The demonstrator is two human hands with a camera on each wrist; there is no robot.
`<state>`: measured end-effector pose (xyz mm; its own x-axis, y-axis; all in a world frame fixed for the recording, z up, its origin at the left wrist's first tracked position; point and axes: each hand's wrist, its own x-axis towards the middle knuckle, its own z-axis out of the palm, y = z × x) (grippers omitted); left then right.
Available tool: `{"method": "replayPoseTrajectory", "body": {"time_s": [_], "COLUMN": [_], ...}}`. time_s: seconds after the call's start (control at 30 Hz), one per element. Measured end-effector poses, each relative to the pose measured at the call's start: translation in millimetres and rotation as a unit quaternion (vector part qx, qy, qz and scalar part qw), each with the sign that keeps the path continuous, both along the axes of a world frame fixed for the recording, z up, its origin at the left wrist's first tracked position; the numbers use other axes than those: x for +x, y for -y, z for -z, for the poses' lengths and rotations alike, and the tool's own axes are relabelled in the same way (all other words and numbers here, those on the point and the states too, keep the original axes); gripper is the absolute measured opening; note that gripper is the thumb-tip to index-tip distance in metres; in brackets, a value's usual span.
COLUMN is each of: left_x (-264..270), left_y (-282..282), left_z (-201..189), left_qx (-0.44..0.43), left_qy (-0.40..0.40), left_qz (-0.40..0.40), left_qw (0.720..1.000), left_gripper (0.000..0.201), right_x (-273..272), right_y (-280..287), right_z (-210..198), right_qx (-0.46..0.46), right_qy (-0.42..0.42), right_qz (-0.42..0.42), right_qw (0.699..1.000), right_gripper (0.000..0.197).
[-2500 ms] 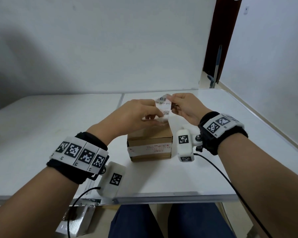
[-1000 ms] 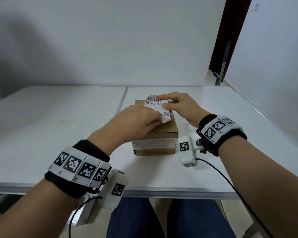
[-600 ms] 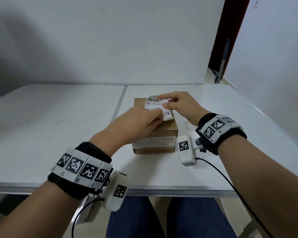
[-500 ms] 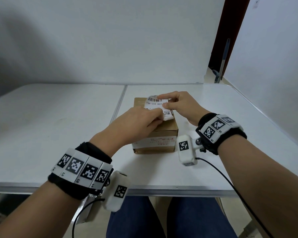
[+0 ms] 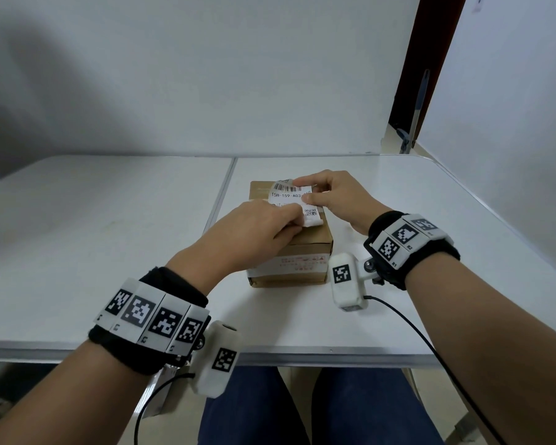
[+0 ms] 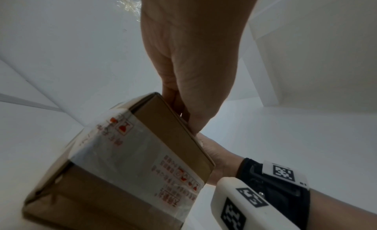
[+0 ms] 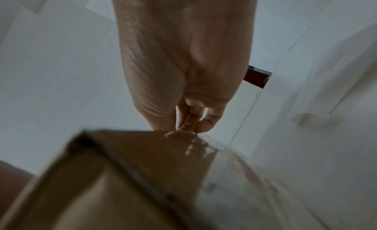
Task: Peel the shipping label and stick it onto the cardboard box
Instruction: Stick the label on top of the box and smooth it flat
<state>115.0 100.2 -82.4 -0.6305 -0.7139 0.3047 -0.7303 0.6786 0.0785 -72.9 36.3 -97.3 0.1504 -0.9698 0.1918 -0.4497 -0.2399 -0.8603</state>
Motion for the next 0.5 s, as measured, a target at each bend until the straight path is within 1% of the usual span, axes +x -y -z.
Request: {"method": "replayPoseTrajectory", "body": {"time_s": [0.23,0.4,0.43,0.5], "left_x": [-1,1,0,-1], "left_y": [0,4,5,9], "left_z": [-3,-5,-7,-12], "left_qx": [0.000,0.005,0.005,0.021], "left_qy": [0.011,0.015,0.017,0.015], "left_qz": [0.009,0.041,0.040,0.025], "left_qw": [1.000,0.999,0.999,0.999], "left_gripper": [0.020,0.015,0.016,0.026], "right_x": [0,-3,-3,-2], "right_y": [-1,-2,-2,-4], "right_z": [5,7,7,5], "right_qx": [-0.021,-0.030,-0.030,-0.032], "right_qy": [-0.006,-0.013,-0.012,-0.009], "right_qz": [0.000,-0.005,-0.006,-0.006], "right_qw": [1.000,0.999,0.999,0.999], "right_gripper": [0.030,0.030,0.030,0.030]}}
